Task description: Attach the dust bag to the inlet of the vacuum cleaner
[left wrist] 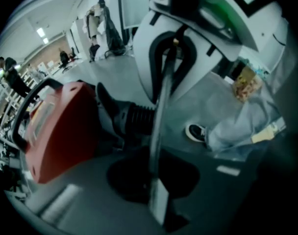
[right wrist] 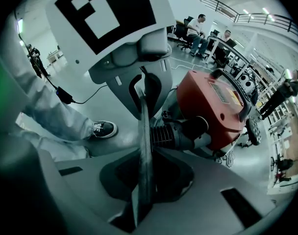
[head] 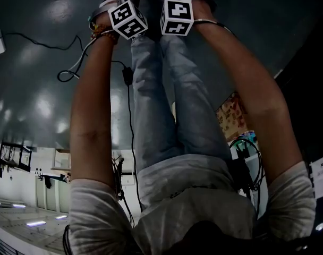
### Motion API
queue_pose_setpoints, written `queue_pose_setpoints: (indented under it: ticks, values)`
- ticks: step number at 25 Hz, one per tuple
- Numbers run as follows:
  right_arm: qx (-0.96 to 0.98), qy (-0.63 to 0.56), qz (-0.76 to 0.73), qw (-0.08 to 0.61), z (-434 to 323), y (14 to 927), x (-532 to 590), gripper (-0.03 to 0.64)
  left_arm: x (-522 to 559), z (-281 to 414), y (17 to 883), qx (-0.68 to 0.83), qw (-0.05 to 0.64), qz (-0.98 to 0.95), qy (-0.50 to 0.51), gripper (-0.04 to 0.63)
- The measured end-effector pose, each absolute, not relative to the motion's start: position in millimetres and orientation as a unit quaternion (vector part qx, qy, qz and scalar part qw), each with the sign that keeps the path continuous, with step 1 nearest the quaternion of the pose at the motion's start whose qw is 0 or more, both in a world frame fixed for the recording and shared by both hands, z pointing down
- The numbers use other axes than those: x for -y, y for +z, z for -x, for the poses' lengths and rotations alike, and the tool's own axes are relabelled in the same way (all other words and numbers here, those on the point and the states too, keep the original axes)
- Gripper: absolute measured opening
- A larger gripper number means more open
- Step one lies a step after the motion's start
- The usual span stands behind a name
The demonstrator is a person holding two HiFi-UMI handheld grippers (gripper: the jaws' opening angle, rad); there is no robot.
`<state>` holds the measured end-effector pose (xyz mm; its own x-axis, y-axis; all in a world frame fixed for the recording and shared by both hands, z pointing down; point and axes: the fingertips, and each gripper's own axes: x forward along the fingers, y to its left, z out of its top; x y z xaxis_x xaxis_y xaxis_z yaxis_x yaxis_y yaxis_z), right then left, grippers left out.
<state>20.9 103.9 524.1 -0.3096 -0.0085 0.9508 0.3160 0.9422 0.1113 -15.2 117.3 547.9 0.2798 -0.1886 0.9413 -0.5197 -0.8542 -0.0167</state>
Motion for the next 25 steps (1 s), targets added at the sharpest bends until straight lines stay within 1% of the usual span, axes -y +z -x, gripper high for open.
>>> queue_pose_setpoints:
  ticks: [10,12,16,19,25]
  values:
    - [0.796,-0.102,0.083,0.590,-36.0,547.4,-95.9,0.037,-115.7,3.2,529.1,0.206,0.119,-0.781,0.577,0.022]
    - [0.794,-0.110,0.083,0.592,-36.5,544.2,-95.7,0.037,-114.4,4.0,531.8,0.207,0.125,-0.784,0.571,0.023]
    - [0.796,-0.142,0.086,0.582,-29.0,530.4,-96.5,0.037,-117.0,10.9,544.4,0.211,0.160,-0.781,0.567,0.020]
    - [0.796,-0.133,0.080,0.585,-27.7,532.8,-92.7,0.037,-112.6,12.1,544.7,0.217,0.169,-0.776,0.568,0.020]
    - [0.794,-0.099,0.062,0.597,-42.4,545.6,-84.2,0.037,-101.6,1.3,527.2,0.207,0.121,-0.777,0.582,0.018]
